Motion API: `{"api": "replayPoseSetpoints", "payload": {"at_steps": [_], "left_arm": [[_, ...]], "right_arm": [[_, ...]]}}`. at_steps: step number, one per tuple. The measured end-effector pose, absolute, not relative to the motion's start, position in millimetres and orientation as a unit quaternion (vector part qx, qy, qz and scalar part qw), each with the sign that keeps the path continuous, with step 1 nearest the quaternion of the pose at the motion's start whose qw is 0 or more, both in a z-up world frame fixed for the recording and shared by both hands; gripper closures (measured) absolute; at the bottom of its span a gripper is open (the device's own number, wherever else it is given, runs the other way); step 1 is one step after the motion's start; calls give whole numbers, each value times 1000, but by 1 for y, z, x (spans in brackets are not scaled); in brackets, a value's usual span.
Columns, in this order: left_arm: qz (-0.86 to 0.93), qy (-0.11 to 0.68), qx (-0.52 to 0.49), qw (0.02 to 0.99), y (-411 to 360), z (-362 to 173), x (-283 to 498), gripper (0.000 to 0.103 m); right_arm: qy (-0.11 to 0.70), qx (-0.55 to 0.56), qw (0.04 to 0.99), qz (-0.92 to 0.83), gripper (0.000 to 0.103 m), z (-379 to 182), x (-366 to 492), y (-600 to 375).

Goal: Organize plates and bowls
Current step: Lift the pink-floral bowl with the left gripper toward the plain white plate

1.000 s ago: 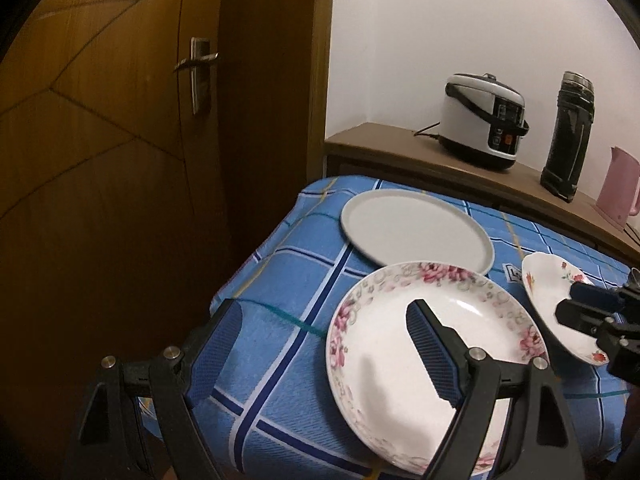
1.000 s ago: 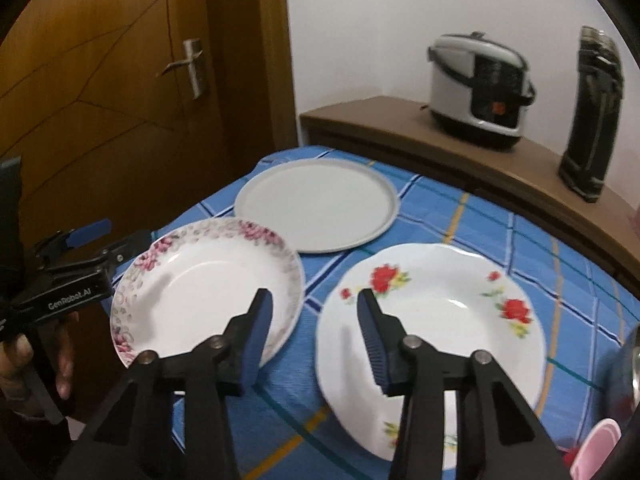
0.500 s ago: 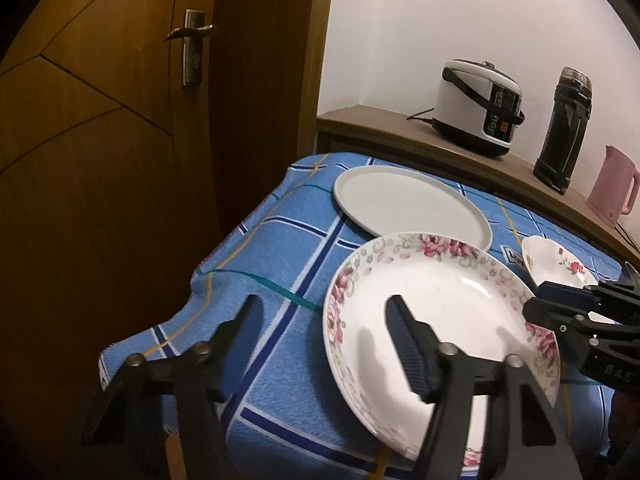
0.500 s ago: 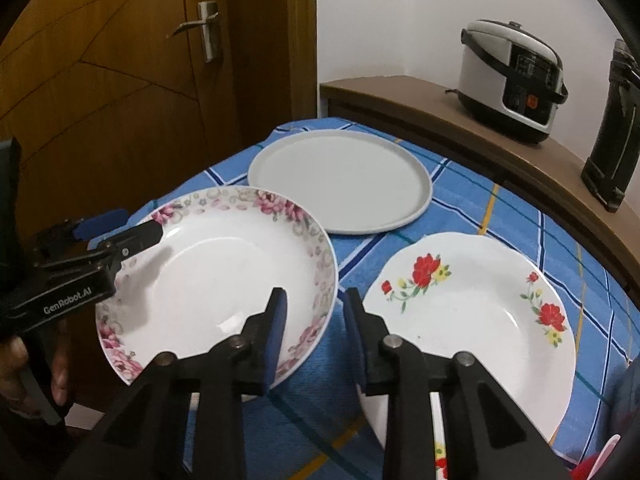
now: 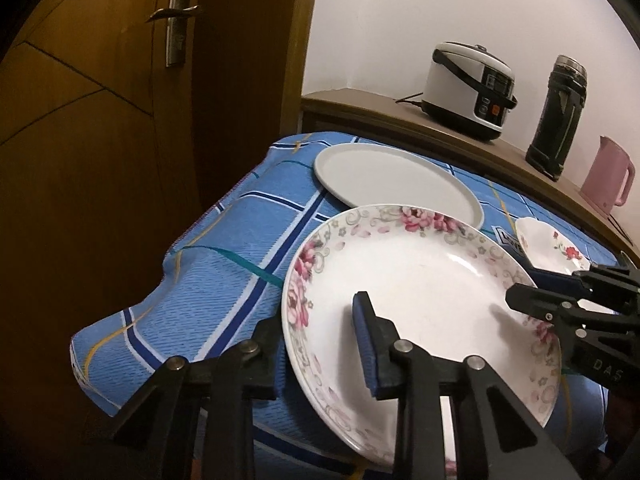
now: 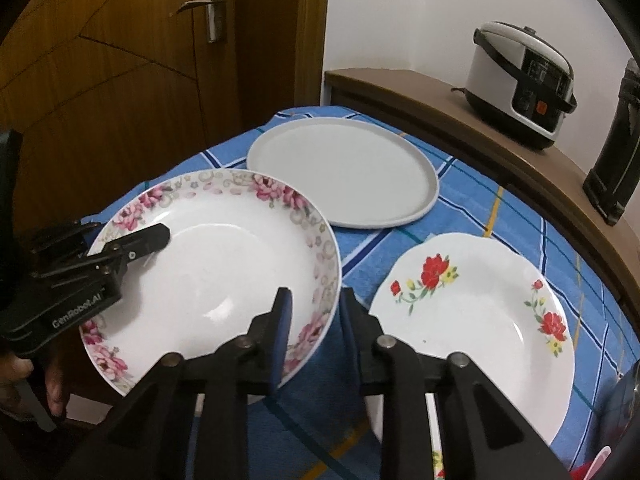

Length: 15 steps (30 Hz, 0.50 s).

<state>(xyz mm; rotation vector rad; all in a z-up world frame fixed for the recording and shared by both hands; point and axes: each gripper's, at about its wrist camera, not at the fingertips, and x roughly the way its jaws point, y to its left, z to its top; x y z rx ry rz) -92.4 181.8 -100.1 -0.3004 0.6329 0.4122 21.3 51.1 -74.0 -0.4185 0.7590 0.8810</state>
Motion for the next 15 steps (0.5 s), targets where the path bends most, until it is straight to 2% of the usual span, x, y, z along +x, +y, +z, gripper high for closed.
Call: {"api": "replayPoseSetpoints", "payload": {"at_steps": [15], "left_arm": [[229,302,-170,910,186,-93,-91,71]], "right_arm": [[353,-175,816,423,80,-74,22,51]]}}
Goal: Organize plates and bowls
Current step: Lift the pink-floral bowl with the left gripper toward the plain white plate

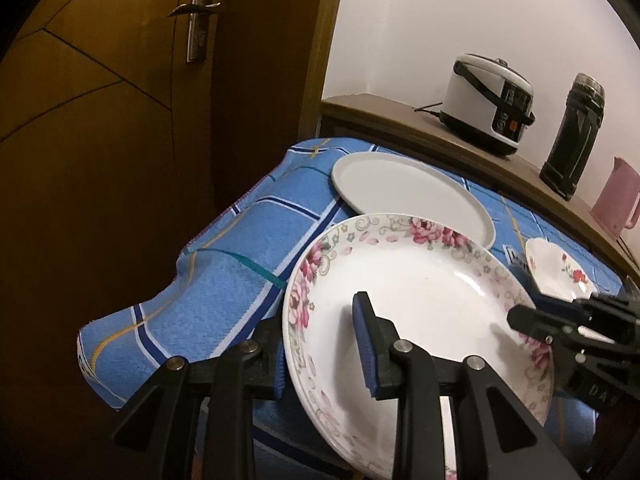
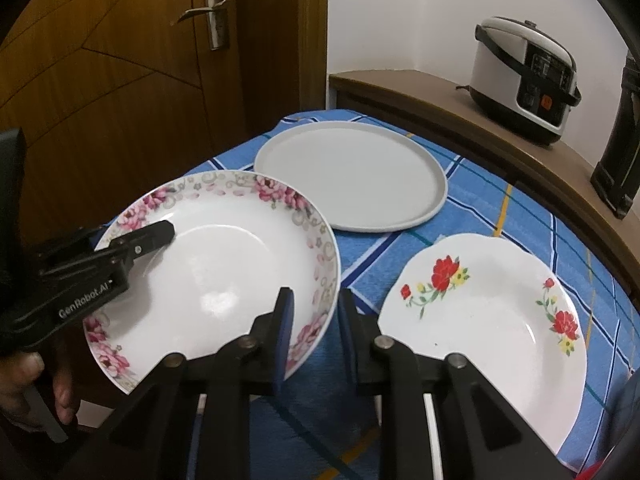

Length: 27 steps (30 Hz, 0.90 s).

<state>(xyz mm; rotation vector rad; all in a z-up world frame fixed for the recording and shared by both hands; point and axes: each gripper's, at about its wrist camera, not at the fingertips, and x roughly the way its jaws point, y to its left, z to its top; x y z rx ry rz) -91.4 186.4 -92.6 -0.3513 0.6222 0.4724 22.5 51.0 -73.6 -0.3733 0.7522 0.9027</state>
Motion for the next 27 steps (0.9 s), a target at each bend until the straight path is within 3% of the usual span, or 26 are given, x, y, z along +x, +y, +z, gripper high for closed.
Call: {"api": "replayPoseSetpoints", "payload": {"at_steps": [27], "left_arm": [[217,280,-169,920,195,-62,-62,71]], "right_arm": [[334,-139,838,409,80,-49,42,42]]}}
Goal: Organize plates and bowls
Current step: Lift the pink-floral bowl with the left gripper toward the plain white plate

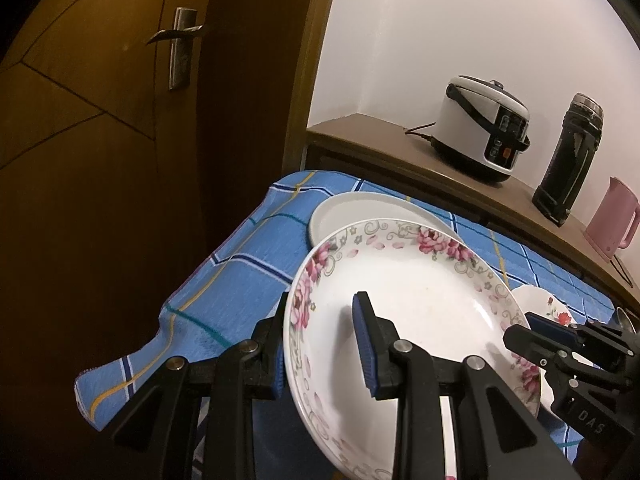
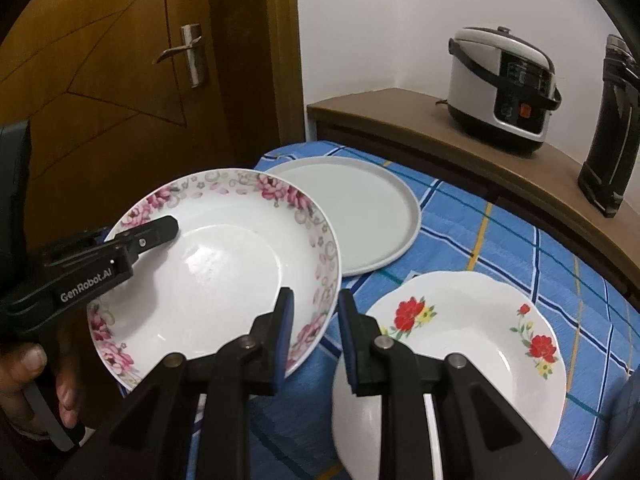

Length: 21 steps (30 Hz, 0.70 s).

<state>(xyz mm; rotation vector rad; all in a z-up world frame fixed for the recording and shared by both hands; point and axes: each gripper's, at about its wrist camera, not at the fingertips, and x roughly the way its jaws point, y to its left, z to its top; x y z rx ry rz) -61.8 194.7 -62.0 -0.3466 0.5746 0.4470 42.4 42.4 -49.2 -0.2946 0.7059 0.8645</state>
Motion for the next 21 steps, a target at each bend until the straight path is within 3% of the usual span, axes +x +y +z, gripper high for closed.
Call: {"api": "replayPoseSetpoints", "payload": {"at_steps": [21], "left_arm": [[199,237,-138,941,188,-26,-31,71]], "right_arm": [[295,-92,868,389,80,-10,71,29]]}}
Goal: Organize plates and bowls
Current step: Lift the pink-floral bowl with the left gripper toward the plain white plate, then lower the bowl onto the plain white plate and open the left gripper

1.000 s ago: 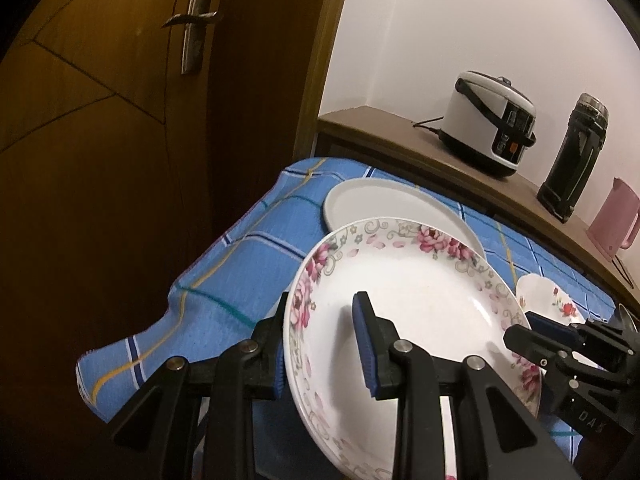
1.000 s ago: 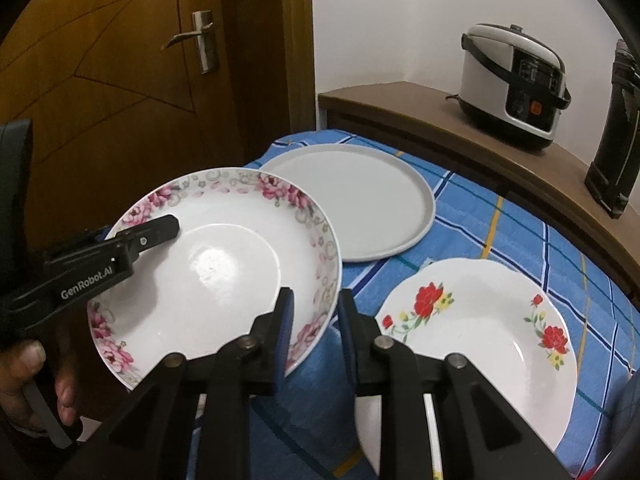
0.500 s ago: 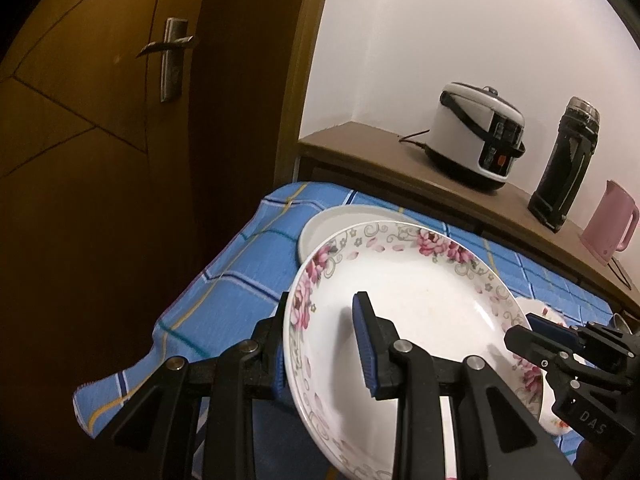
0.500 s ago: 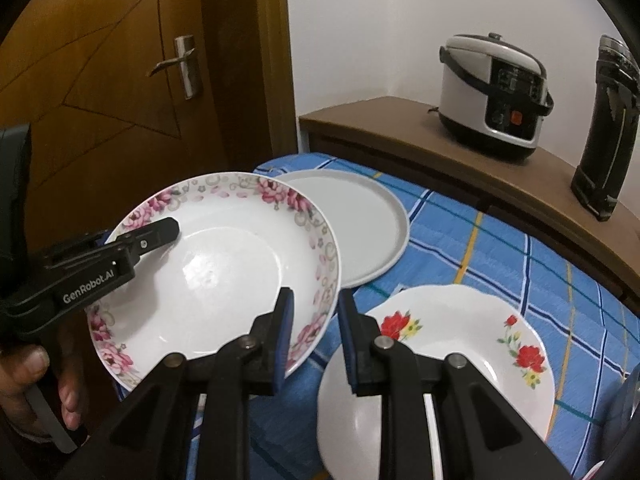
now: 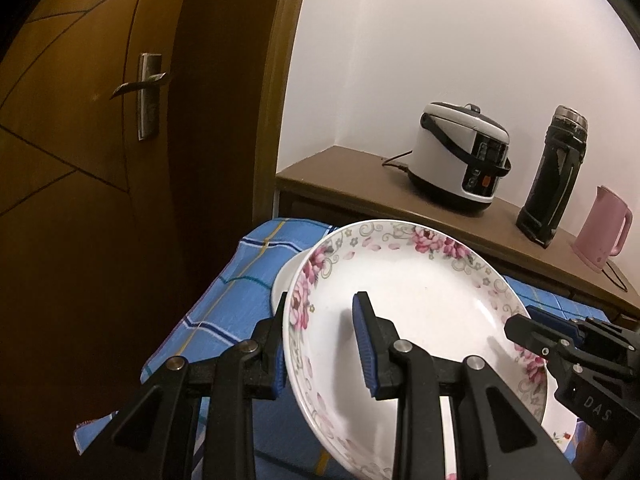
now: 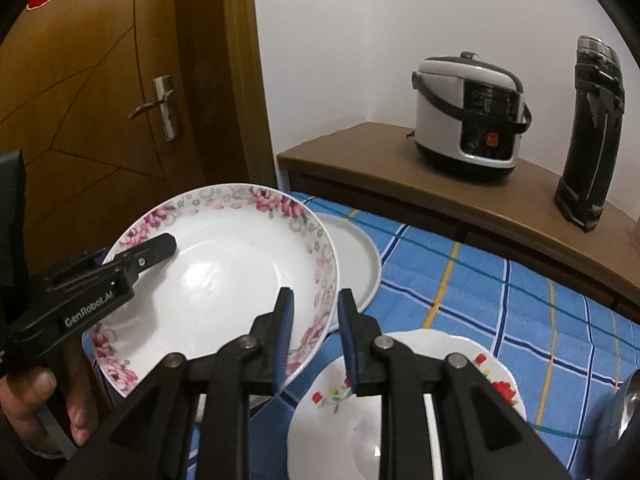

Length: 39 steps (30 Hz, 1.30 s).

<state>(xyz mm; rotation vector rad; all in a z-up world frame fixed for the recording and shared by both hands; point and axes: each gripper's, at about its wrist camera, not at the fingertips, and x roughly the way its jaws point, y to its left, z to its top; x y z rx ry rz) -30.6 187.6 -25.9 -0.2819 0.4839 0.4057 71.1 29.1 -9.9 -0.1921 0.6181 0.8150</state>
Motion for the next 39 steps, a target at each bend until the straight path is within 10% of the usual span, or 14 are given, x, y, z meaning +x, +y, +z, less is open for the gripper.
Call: {"api": "replayPoseSetpoints", "payload": {"at_steps": [39], "left_arm": [[205,222,-113,946,201,-12,17,71]], "right_arm": [[279,-73,886,364,80,8,109,48]]}}
